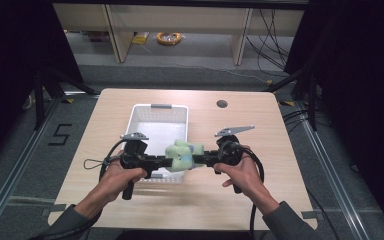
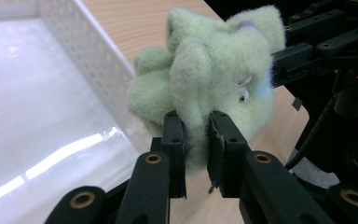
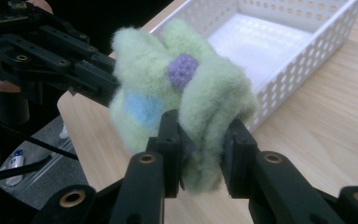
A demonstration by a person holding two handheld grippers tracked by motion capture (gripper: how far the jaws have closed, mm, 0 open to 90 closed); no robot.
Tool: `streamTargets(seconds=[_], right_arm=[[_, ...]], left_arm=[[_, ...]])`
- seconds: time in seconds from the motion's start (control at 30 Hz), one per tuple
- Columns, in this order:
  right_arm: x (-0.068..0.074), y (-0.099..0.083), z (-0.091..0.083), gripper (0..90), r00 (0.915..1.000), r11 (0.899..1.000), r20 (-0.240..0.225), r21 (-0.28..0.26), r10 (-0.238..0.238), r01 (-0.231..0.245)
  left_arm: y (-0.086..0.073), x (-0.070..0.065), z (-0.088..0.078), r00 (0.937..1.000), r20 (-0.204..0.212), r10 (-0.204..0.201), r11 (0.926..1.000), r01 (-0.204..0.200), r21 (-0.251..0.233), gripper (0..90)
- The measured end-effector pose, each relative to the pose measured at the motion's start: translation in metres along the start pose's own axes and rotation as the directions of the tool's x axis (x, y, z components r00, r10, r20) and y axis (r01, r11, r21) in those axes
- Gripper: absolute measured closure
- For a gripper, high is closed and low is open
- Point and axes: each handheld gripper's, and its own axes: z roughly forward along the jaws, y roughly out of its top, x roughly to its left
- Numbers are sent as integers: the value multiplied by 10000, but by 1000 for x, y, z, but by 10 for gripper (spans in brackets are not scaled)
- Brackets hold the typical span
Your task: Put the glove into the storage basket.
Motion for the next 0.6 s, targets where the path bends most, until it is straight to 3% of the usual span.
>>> streamTargets(seconds=[0.23, 0.3, 0.5, 0.6], right_arm=[[5, 23, 31, 726, 9997, 9979, 229, 650, -36, 22], [7, 30, 48, 726, 9997, 9959, 224, 897, -93, 72], [8, 33, 67, 726, 9998, 9925, 147, 1219, 101, -118], [8, 33, 82, 725, 9994, 9883, 272, 1500, 231, -269]], left_arm=[[1, 25, -10, 9985, -437, -338, 9994, 342, 97, 770], [0, 33, -13, 9975, -556, -446, 9988, 457, 185, 770], [-6, 57, -18, 9922, -561, -1110, 9929, 1131, 369, 770], [-8, 65, -16, 9912, -649, -1153, 9917, 1186, 493, 769]])
